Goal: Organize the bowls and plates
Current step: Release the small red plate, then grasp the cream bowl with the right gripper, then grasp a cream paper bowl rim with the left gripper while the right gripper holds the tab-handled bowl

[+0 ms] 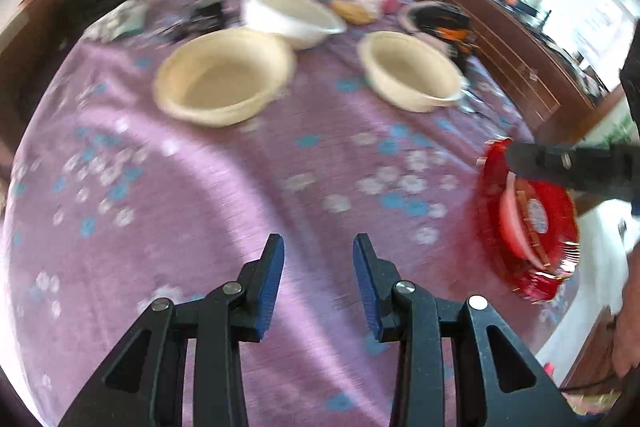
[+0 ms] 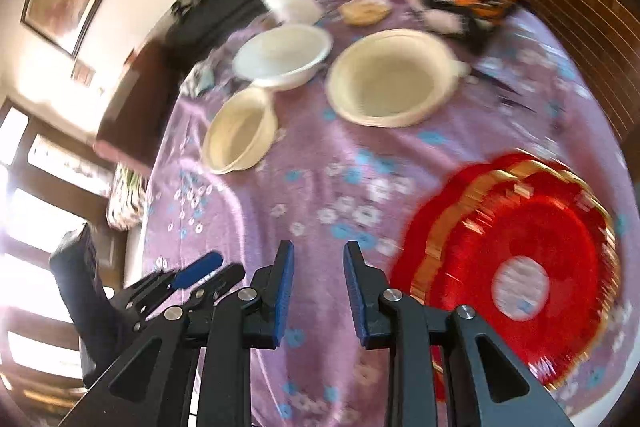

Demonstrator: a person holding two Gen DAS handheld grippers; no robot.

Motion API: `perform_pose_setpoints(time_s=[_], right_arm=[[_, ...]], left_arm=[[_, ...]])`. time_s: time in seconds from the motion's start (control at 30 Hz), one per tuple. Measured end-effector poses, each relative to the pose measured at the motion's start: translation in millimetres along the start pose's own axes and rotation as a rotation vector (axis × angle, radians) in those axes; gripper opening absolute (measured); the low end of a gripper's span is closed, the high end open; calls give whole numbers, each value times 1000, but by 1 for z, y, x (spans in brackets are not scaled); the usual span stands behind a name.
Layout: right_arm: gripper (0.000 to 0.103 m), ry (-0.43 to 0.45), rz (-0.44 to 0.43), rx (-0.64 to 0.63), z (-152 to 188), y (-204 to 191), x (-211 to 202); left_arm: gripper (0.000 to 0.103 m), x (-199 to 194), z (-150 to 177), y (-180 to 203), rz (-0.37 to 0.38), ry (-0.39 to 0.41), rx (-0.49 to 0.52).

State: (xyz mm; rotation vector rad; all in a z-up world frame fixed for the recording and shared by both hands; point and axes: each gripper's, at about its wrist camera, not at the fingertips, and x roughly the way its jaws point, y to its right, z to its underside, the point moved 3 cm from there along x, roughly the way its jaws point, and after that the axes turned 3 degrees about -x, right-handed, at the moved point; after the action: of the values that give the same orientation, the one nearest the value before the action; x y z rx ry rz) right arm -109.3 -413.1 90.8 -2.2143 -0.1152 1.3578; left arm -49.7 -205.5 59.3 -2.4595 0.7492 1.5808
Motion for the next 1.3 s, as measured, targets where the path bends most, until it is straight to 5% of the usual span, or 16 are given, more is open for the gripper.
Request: perform_pose_setpoints(time_s=[0.17, 0.57, 0.63, 0.67, 0.9, 1.1, 1.2, 1.3], right_arm=[[45, -33, -5, -49, -35, -39, 56], [45, -70, 104, 3, -119, -54, 188], [32, -76, 110, 28, -125, -49, 200], [14, -86, 107, 37, -125, -49, 203], [11, -83, 37, 203, -79, -50, 169], [13, -155, -80, 336, 8, -63, 128], [15, -242, -120, 237, 40, -81, 119], [18, -221, -89, 150, 44, -75, 97]], left_arm=[[35, -13, 19, -61, -54, -5, -82], [35, -32, 49, -157, -124, -16, -195], [35, -31, 50, -163, -121, -17, -202], [35, -30, 49, -164, -120, -18, -203], [35, -24, 34, -168, -66, 2, -227], [35, -23, 31, -158, -6, 11, -242], [35, -21, 30, -153, 0, 7, -239], [35, -19, 27, -147, 6, 4, -237]])
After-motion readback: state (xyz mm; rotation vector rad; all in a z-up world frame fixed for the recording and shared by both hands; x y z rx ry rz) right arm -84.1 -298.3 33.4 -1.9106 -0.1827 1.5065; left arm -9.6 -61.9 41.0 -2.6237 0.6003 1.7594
